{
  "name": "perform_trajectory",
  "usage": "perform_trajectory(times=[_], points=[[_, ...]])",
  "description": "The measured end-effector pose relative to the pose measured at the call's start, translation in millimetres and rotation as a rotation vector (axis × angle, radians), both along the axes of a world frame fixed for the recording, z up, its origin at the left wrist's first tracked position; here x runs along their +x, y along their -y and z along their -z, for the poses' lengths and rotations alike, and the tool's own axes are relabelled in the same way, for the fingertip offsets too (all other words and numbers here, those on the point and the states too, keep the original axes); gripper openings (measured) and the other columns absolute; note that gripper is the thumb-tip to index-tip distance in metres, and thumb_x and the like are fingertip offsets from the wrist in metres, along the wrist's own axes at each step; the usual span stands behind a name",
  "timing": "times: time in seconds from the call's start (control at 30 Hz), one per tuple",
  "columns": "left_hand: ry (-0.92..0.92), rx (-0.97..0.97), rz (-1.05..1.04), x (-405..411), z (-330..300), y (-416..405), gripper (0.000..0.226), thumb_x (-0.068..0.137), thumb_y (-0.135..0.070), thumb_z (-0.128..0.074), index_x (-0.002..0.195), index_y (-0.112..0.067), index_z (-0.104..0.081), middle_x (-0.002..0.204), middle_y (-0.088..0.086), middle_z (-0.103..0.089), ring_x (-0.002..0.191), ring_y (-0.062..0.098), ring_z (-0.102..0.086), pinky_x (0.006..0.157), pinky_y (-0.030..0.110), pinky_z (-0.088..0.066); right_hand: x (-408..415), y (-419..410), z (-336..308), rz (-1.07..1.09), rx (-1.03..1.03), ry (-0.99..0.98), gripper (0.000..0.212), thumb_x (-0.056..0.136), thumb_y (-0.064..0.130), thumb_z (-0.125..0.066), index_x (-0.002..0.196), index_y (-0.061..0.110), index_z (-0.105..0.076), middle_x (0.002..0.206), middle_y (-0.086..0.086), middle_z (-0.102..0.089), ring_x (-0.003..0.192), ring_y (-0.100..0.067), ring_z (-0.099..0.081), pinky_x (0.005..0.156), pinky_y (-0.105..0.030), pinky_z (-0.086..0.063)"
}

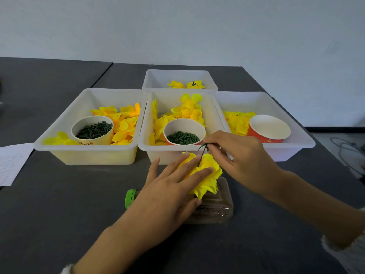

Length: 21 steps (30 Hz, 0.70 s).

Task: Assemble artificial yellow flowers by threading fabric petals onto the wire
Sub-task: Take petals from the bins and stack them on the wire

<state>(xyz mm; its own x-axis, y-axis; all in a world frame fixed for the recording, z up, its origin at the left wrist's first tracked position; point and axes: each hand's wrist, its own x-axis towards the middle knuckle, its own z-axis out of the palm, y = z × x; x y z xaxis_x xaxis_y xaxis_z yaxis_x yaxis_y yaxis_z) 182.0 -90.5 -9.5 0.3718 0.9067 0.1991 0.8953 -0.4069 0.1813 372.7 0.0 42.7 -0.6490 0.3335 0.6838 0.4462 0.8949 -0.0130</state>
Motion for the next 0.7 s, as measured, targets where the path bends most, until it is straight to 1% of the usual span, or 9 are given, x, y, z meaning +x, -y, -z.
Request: perform_trajectory(times=[0.07, 0.13, 0.17, 0.23, 0.3, 0.4, 0.5, 0.57, 0.7], points=[[-0.001, -0.004, 0.001, 0, -1, 0, 0.064, 0.097, -0.055, -0.036, 0.149, -0.055, 0.001, 0.163, -0.023, 0.002, 0.149, 0.002, 0.015, 0.12, 0.059, 0.0, 0, 1, 2, 0.008, 0.037, -0.013, 0.012, 0.088, 0.005, -0.063, 0.096, 0.001, -0.07, 0.082, -0.008, -0.071, 0.069, -0.018, -0.066, 0.065, -0.018, -0.048], [0.005, -0.009, -0.001, 0, -1, 0, 0.064, 0.097, -0.055, -0.036, 0.149, -0.055, 0.001, 0.163, -0.023, 0.002, 0.149, 0.002, 0.015, 0.12, 0.059, 0.0, 1, 1, 4, 0.0, 0.081, 0.013, 0.012, 0.09, 0.005, -0.061, 0.098, -0.001, -0.069, 0.085, -0.011, -0.071, 0.072, -0.024, -0.068, 0.06, -0.031, -0.057], [0.002, -0.011, -0.002, 0, -1, 0, 0.064, 0.097, -0.056, -0.034, 0.149, -0.055, 0.002, 0.163, -0.024, 0.003, 0.148, 0.002, 0.016, 0.12, 0.058, 0.001, 2, 0, 5, -0.011, 0.104, 0.031, 0.013, 0.091, 0.005, -0.059, 0.098, -0.001, -0.068, 0.087, -0.012, -0.07, 0.074, -0.025, -0.068, 0.056, -0.036, -0.057], [-0.005, -0.013, -0.004, 0, -1, 0, 0.063, 0.095, -0.058, -0.029, 0.149, -0.055, 0.004, 0.162, -0.024, 0.005, 0.148, 0.001, 0.019, 0.12, 0.058, 0.001, 4, 0, 7, -0.04, 0.134, 0.065, 0.015, 0.094, 0.008, -0.056, 0.096, 0.0, -0.068, 0.091, -0.013, -0.07, 0.079, -0.026, -0.068, 0.054, -0.038, -0.055], [-0.006, -0.012, -0.002, 0, -1, 1, 0.063, 0.095, -0.058, -0.028, 0.149, -0.055, 0.005, 0.162, -0.024, 0.004, 0.148, 0.001, 0.018, 0.12, 0.058, 0.001, 7, 1, 9, -0.056, 0.076, 0.073, 0.021, 0.097, 0.017, -0.054, 0.094, 0.001, -0.069, 0.1, -0.012, -0.07, 0.086, -0.025, -0.069, 0.058, -0.038, -0.056], [-0.004, -0.015, 0.002, 0, -1, 1, 0.065, 0.097, -0.057, -0.033, 0.148, -0.056, 0.008, 0.163, -0.021, -0.002, 0.148, 0.003, 0.019, 0.12, 0.058, 0.001, 5, 7, 13, -0.023, -0.199, -0.098, 0.027, 0.097, 0.028, -0.05, 0.101, 0.007, -0.065, 0.101, -0.005, -0.07, 0.088, -0.02, -0.067, 0.061, -0.04, -0.056], [-0.005, -0.01, 0.006, -1, -1, 2, 0.065, 0.098, -0.057, -0.035, 0.148, -0.057, 0.007, 0.163, -0.018, -0.004, 0.148, 0.003, 0.019, 0.12, 0.058, 0.002, -3, 4, 11, 0.014, -0.654, -0.312, 0.01, 0.091, 0.03, -0.06, 0.092, 0.02, -0.061, 0.084, 0.004, -0.064, 0.078, -0.015, -0.061, 0.066, -0.039, -0.053], [-0.009, -0.004, 0.012, 0, -1, 2, 0.064, 0.097, -0.057, -0.033, 0.149, -0.057, 0.004, 0.164, -0.015, -0.004, 0.148, 0.004, 0.02, 0.119, 0.06, 0.002, -8, -1, 10, 0.008, -0.859, -0.274, 0.006, 0.087, 0.023, -0.069, 0.085, 0.02, -0.065, 0.078, 0.0, -0.064, 0.073, -0.017, -0.06, 0.068, -0.037, -0.054], [-0.032, 0.0, 0.013, 1, -3, 4, 0.061, 0.094, -0.059, -0.027, 0.148, -0.059, 0.003, 0.165, -0.011, 0.001, 0.148, 0.009, 0.024, 0.114, 0.063, 0.012, -11, -6, 13, 0.039, -0.965, -0.179, 0.008, 0.082, 0.018, -0.075, 0.077, 0.02, -0.068, 0.07, -0.001, -0.064, 0.063, -0.01, -0.051, 0.062, -0.036, -0.049]])
